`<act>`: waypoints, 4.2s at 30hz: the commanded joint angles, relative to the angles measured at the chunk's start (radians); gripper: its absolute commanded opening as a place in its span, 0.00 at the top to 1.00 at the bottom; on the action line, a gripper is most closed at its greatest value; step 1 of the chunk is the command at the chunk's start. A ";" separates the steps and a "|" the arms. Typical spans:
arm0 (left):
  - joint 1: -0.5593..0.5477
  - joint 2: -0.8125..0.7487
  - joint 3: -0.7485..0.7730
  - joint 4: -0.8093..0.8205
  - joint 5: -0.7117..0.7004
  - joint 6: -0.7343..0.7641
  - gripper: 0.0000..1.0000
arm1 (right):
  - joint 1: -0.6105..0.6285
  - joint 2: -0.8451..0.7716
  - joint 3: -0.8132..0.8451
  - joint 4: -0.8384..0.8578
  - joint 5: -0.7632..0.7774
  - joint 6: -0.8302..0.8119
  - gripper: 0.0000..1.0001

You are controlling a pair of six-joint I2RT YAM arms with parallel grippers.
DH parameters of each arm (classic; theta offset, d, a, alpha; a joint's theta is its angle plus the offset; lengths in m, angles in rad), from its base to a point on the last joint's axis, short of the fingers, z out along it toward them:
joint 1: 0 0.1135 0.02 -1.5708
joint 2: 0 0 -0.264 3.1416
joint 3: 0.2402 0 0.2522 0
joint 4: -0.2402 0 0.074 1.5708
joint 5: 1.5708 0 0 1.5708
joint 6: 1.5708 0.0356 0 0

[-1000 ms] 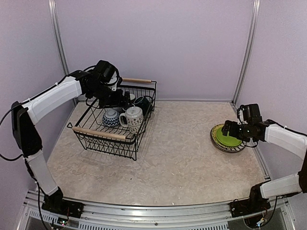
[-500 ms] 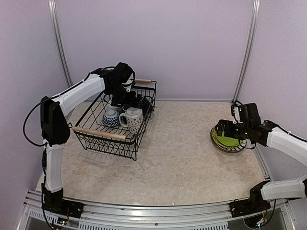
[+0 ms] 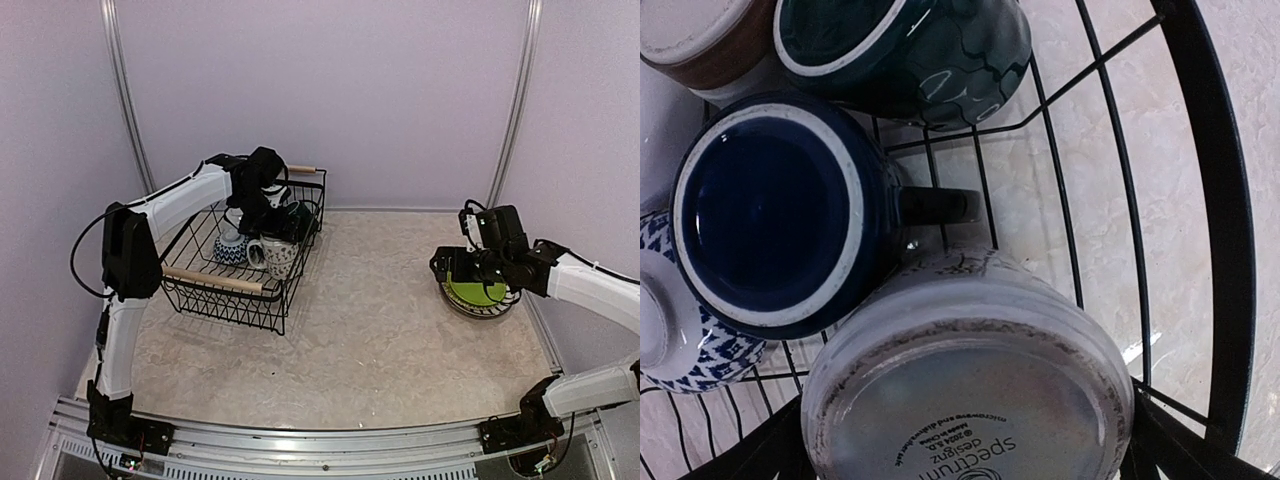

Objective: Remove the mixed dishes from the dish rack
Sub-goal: Grab the cup from the dish rack, then pass from the left arm to the right, then place the cup at the center of the board.

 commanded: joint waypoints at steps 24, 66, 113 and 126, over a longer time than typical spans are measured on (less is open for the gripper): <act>0.036 -0.022 -0.001 -0.065 0.082 -0.050 0.61 | 0.133 0.335 0.201 0.068 0.140 -0.205 0.00; 0.237 -0.759 -0.558 0.562 0.688 -0.398 0.85 | 0.336 0.806 0.683 0.917 -0.694 0.514 0.02; 0.289 -0.749 -0.730 0.708 0.808 -0.483 0.01 | 0.278 0.652 0.556 1.096 -0.621 0.515 1.00; 0.304 -0.795 -0.696 0.594 0.636 -0.398 0.01 | 0.211 0.356 0.475 0.378 -0.154 0.179 1.00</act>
